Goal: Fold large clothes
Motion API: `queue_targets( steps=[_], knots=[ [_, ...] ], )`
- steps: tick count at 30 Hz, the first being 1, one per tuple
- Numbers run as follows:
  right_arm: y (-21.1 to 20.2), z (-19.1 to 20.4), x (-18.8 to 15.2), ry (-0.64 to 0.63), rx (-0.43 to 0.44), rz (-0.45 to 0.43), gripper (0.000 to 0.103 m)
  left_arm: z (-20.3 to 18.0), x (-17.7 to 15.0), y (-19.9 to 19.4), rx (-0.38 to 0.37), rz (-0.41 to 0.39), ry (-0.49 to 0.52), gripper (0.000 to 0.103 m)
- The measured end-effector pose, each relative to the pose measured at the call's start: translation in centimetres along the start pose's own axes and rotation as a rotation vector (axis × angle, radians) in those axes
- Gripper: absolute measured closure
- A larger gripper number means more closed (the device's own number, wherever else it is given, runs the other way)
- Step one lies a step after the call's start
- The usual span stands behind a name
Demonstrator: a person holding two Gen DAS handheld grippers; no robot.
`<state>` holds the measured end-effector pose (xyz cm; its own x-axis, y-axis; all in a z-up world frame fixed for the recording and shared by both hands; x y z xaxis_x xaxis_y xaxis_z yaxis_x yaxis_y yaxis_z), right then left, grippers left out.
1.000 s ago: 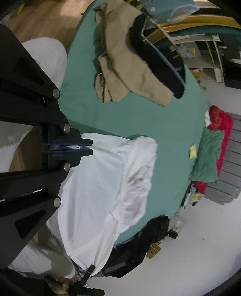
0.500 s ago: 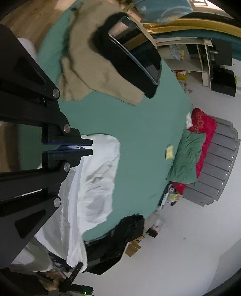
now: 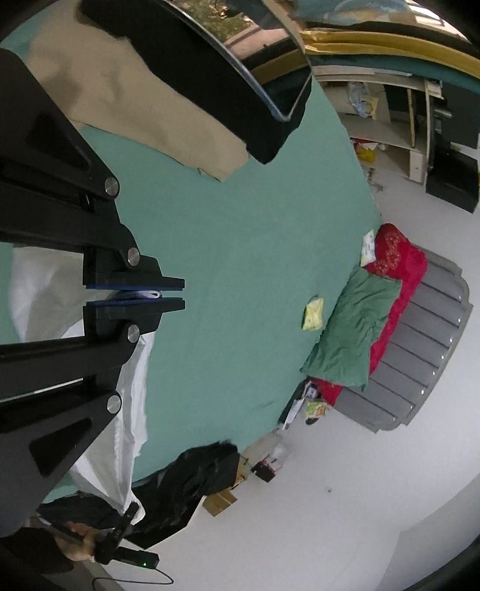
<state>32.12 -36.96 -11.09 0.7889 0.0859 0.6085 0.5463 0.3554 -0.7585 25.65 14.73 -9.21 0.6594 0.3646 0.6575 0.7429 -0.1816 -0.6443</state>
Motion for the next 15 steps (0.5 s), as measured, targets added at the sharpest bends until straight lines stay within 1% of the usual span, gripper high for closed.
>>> queue_targets(
  steps=[5, 7, 8, 9, 10, 11, 12, 13, 14, 15],
  knots=[
    [5.3, -1.0, 2.1, -0.004, 0.0, 0.035, 0.095, 0.9, 1.1, 4.8, 0.05, 0.026, 0.01, 0.099],
    [7.3, -1.4, 2.5, -0.009, -0.007, 0.051, 0.092, 1.5, 1.0, 7.2, 0.074, 0.062, 0.005, 0.099],
    [8.4, -1.6, 2.4, -0.002, -0.013, 0.059, 0.091, 2.0, 0.6, 9.0, 0.09, 0.107, 0.0, 0.099],
    [9.5, -1.9, 2.2, 0.014, -0.025, 0.073, 0.087, 2.4, 0.2, 10.3, 0.105, 0.145, -0.005, 0.098],
    [10.1, -2.3, 2.0, 0.029, -0.035, 0.087, 0.081, 2.9, -0.2, 11.2, 0.123, 0.17, -0.019, 0.091],
    [10.5, -2.6, 1.8, 0.042, -0.046, 0.099, 0.077, 3.4, -0.4, 11.7, 0.134, 0.174, -0.047, 0.084],
    [10.6, -2.7, 1.6, 0.044, -0.054, 0.097, 0.071, 3.9, -0.8, 11.7, 0.141, 0.172, -0.08, 0.062],
    [10.1, -2.7, 1.5, 0.031, -0.055, 0.081, 0.07, 4.3, -1.0, 11.5, 0.141, 0.16, -0.11, 0.053],
    [9.8, -2.8, 1.5, 0.03, -0.051, 0.07, 0.069, 4.5, -1.3, 11.0, 0.146, 0.148, -0.126, 0.053],
    [9.1, -3.0, 1.5, 0.035, -0.051, 0.05, 0.066, 4.4, -1.7, 10.5, 0.149, 0.145, -0.13, 0.053]
  ],
)
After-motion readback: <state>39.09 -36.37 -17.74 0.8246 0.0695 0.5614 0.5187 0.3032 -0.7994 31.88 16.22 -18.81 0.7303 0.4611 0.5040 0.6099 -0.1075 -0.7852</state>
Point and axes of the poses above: each gripper's, at about its wrist camera, not at the fingertips, and y roughly the way its jaws point, z to its left, x to its top, the point moved 5 cm from there along y, roughly the way its jaws point, and after that the axes turned 3 degrees about z, right-handed, at the moved point
